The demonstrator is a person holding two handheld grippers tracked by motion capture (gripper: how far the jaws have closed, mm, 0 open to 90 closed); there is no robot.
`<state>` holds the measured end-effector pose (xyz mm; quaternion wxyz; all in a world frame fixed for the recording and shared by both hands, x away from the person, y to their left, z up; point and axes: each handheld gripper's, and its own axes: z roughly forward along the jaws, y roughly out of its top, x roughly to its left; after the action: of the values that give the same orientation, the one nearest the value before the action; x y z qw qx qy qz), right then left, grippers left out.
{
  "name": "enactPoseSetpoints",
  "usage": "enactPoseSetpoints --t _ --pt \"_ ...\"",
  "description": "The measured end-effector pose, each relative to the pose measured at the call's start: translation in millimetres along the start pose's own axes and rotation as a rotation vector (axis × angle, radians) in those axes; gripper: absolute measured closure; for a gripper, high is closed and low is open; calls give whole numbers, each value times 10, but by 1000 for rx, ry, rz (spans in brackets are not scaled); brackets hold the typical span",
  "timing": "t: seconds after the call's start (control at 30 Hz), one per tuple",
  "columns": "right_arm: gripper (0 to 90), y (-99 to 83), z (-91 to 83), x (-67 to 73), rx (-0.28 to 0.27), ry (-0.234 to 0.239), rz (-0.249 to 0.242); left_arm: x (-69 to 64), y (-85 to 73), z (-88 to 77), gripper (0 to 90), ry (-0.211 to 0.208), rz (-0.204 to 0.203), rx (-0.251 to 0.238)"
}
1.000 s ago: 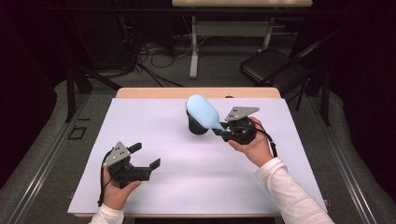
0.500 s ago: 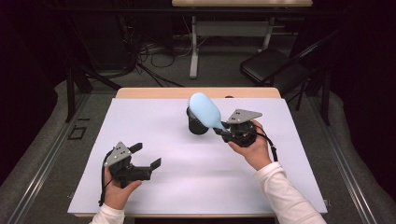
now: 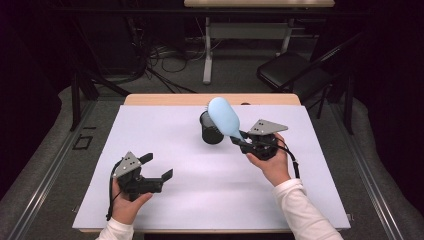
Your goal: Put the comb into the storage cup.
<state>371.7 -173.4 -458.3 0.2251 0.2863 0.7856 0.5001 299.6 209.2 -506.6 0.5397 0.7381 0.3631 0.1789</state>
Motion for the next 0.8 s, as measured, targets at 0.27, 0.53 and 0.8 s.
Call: enactPoseSetpoints --t 0.27,0.53,0.8 --pt "697 -35 -28 -16 -28 -13 19 4 22 -1 46 -4 0 0" --pt "697 -18 -59 2 -50 -21 9 -28 124 35 46 -17 2 -2" --pt "697 -27 -81 17 -60 -32 9 -38 236 93 46 -31 -2 1"
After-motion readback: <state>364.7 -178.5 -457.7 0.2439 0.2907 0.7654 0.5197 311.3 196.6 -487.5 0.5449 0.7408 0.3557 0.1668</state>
